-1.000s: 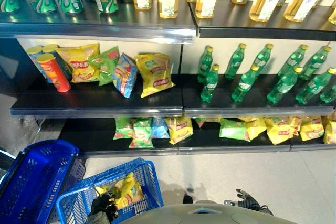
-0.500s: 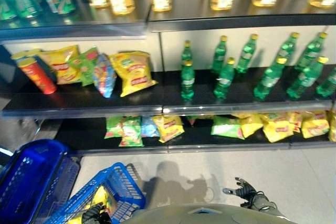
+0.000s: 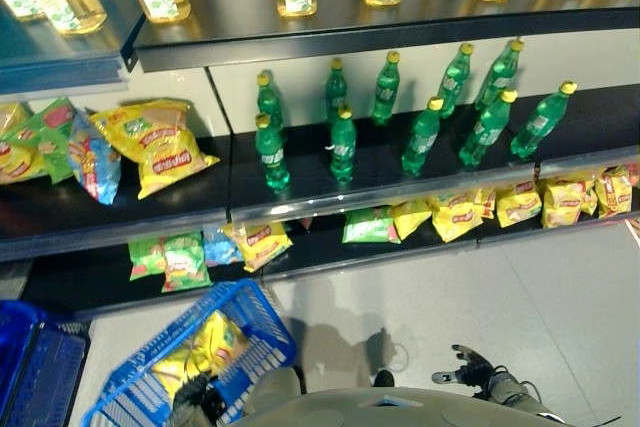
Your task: Pick up the snacks into the basket
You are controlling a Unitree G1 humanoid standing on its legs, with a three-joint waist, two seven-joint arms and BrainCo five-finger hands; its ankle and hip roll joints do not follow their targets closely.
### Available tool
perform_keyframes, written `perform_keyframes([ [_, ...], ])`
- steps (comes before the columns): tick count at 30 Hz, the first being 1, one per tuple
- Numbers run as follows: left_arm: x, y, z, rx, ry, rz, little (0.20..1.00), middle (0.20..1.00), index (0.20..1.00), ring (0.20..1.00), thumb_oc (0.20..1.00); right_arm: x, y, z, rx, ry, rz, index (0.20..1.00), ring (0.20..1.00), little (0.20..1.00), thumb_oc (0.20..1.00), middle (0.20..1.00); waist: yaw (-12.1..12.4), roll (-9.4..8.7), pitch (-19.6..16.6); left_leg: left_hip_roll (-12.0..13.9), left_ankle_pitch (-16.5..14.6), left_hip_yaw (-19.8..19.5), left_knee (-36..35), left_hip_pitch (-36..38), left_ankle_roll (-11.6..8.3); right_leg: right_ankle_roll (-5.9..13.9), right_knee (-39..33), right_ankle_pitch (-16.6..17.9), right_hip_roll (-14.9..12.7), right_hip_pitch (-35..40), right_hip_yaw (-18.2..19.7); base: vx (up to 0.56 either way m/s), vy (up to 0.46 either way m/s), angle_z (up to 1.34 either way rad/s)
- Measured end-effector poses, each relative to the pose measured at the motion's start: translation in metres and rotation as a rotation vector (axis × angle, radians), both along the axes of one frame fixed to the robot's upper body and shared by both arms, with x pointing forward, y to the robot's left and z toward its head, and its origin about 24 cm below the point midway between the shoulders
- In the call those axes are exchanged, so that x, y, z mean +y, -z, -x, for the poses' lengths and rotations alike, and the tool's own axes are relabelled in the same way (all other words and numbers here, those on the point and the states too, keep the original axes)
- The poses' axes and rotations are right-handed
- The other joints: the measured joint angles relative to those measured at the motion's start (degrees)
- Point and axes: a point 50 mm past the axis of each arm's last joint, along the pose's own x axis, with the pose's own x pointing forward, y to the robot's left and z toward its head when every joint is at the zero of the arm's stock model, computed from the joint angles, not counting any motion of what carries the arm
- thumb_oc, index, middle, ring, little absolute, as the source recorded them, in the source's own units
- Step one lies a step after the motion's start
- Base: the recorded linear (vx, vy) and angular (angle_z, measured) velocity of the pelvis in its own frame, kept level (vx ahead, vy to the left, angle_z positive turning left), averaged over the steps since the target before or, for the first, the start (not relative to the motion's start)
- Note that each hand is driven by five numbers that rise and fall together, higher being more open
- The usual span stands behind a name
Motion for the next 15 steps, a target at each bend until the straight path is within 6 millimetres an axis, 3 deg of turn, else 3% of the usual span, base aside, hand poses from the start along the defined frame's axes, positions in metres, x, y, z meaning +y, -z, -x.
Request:
perform_keyframes([
  [3,0.017,-0.005,0.000,-0.006,-0.018,-0.040,0.200,0.200,0.200,0.200,0.200,0.015,0.001,-0.010,-0.020,-0.006,-0.035,1.000,1.000,1.000,1.000,1.000,1.2,-2.66,-0.5,-0.8,0.1,-0.6,-2.6,2.4,0.04,0.05,2.9,-2.6,-0.2,-0.2,1.8,0.19,-0.131,0.08],
  [4,0.020,-0.006,-0.003,-0.009,-0.017,-0.046,0.200,0.200,0.200,0.200,0.200,0.015,0.001,-0.010,-0.022,-0.002,-0.037,1.000,1.000,1.000,1.000,1.000,0.8,-3.36,-0.6,-1.0,0.1,-1.2,-3.4,3.6,0.01,0.95,4.6,-3.5,-0.3,0.3,2.0,0.14,-0.183,0.30],
  [5,0.023,-0.007,-0.005,-0.006,-0.020,-0.054,0.200,0.200,0.200,0.200,0.200,0.015,0.000,-0.012,-0.025,0.000,-0.036,1.000,1.000,1.000,1.000,1.000,0.6,-3.21,0.0,-0.8,0.3,-1.8,-4.4,5.4,0.03,3.70,8.8,-5.2,-0.6,0.2,2.5,0.12,-0.219,0.30],
  [6,0.026,-0.008,-0.005,-0.007,-0.031,-0.062,0.200,0.200,0.200,0.200,0.200,0.017,-0.001,-0.019,-0.039,-0.005,-0.036,1.000,1.000,1.000,1.000,1.000,0.3,-3.30,0.6,-0.2,0.2,-2.2,-5.1,6.7,-0.01,9.00,17.6,-6.6,-0.8,-2.8,4.3,0.07,-0.162,0.30],
  [7,0.028,-0.009,-0.003,-0.005,-0.043,-0.067,0.200,0.200,0.200,0.200,0.200,0.020,-0.003,-0.025,-0.051,-0.009,-0.042,1.000,1.000,1.000,1.000,1.000,0.1,-3.13,0.9,0.4,0.1,-2.9,-5.3,7.0,-0.09,11.05,23.0,-6.7,-0.8,-5.2,4.8,0.10,-0.180,0.36],
  [8,0.031,-0.010,-0.004,-0.006,-0.047,-0.079,0.200,0.200,0.200,0.200,0.200,0.025,-0.003,-0.026,-0.059,-0.012,-0.056,1.000,1.000,1.000,1.000,1.000,-0.4,-3.52,1.0,1.0,-0.4,-3.6,-5.3,7.2,-0.19,11.64,26.9,-6.6,-0.2,-7.4,6.2,0.10,-0.149,0.43],
  [9,0.032,-0.011,-0.006,-0.008,-0.043,-0.082,0.200,0.200,0.200,0.200,0.200,0.027,-0.002,-0.025,-0.057,-0.005,-0.064,1.000,1.000,1.000,1.000,1.000,-0.2,-3.87,1.1,1.1,-0.6,-3.9,-5.4,7.6,-0.59,11.55,27.2,-6.6,-0.5,-7.8,6.9,0.20,-0.338,0.55],
  [10,0.031,-0.010,-0.006,-0.006,-0.042,-0.081,0.200,0.200,0.200,0.200,0.200,0.028,-0.001,-0.022,-0.050,0.003,-0.071,1.000,1.000,1.000,1.000,1.000,-0.1,-4.12,1.3,1.3,-0.5,-4.2,-5.7,8.1,-0.79,9.70,24.8,-6.6,-1.4,-7.3,7.0,0.14,-0.237,0.57],
  [11,0.026,-0.010,-0.010,-0.016,-0.039,-0.071,0.200,0.200,0.200,0.200,0.200,0.025,0.000,-0.019,-0.045,0.023,-0.067,1.000,1.000,1.000,1.000,1.000,-0.2,-3.77,1.2,1.2,-0.4,-4.5,-5.5,8.3,-1.03,5.30,22.1,-7.5,-3.1,-7.3,7.1,0.17,-0.301,0.68],
  [12,0.024,-0.009,-0.012,-0.022,-0.042,-0.063,0.200,0.200,0.200,0.200,0.200,0.022,0.000,-0.018,-0.046,0.036,-0.066,1.000,1.000,1.000,1.000,1.000,-0.4,-3.18,1.4,1.5,-0.6,-4.8,-4.9,8.0,-1.39,4.59,19.0,-6.9,-4.1,-6.4,7.0,0.21,-0.418,0.57],
  [13,0.021,-0.009,-0.014,-0.024,-0.031,-0.059,0.200,0.200,0.200,0.200,0.200,0.024,-0.001,-0.021,-0.053,0.040,-0.072,1.000,1.000,1.000,1.000,1.000,0.7,-2.75,1.9,2.4,-1.1,-5.9,-4.5,8.0,-2.81,5.60,13.8,-5.2,-6.5,-5.5,8.0,0.21,-0.413,0.38],
  [15,0.016,-0.006,-0.013,-0.013,-0.043,-0.046,0.200,0.200,0.200,0.200,0.200,0.020,-0.001,-0.018,-0.046,0.043,-0.063,1.000,1.000,1.000,1.000,1.000,0.6,-1.24,2.3,3.7,-2.2,-7.8,-3.7,8.0,-4.45,5.15,10.6,-4.5,-10.2,-5.1,9.2,0.14,-0.412,0.36],
])
